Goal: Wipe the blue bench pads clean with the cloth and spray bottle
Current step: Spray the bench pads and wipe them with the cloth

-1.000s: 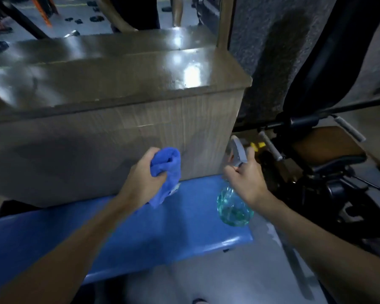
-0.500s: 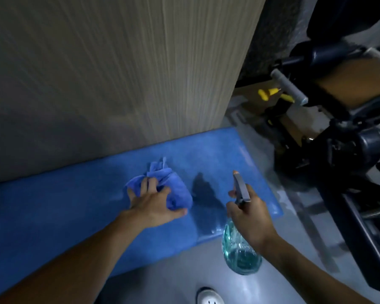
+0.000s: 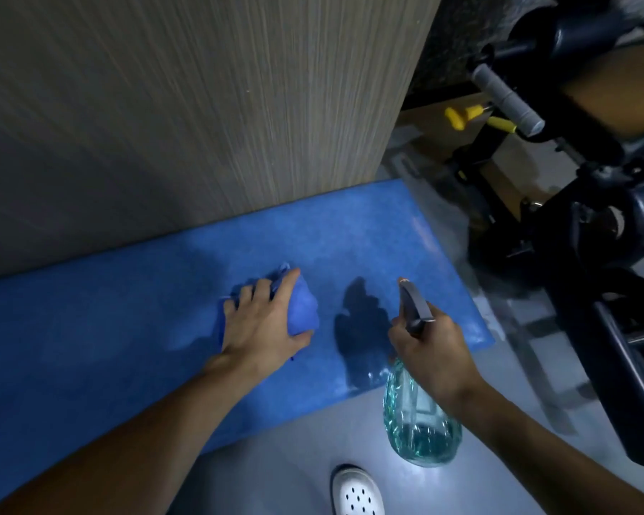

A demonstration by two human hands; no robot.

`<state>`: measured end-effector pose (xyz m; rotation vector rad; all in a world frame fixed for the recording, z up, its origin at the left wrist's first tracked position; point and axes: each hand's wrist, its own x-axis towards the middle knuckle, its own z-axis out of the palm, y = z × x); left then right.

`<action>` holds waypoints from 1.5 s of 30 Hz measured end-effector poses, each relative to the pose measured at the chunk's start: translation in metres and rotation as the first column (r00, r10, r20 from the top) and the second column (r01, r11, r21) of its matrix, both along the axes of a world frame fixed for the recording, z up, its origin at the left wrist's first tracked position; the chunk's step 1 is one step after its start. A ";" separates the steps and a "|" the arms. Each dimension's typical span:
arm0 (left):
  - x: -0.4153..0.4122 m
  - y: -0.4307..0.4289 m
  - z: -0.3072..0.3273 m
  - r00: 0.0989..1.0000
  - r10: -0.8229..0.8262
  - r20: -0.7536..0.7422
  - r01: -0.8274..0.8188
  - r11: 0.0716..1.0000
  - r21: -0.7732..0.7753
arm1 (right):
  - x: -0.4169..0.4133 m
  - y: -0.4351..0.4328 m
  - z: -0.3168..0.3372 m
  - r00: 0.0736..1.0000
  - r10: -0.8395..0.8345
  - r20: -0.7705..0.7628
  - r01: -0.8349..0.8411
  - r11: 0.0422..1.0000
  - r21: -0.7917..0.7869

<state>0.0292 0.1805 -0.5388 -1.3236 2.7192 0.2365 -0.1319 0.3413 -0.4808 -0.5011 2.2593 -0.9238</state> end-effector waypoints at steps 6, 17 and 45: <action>0.032 -0.019 0.013 0.960 0.197 -0.198 -0.171 0.975 0.139 | 0.012 -0.005 0.005 1.000 0.015 -0.005 -0.014 0.994 0.108; 0.092 -0.016 -0.004 0.966 0.260 -0.017 -0.256 0.961 0.107 | 0.047 -0.013 0.009 0.994 0.046 -0.100 -0.028 0.984 0.177; 0.272 -0.037 -0.013 0.830 0.549 -0.103 -0.543 0.836 0.082 | 0.204 -0.078 -0.019 0.942 0.330 0.069 -0.329 0.944 -0.022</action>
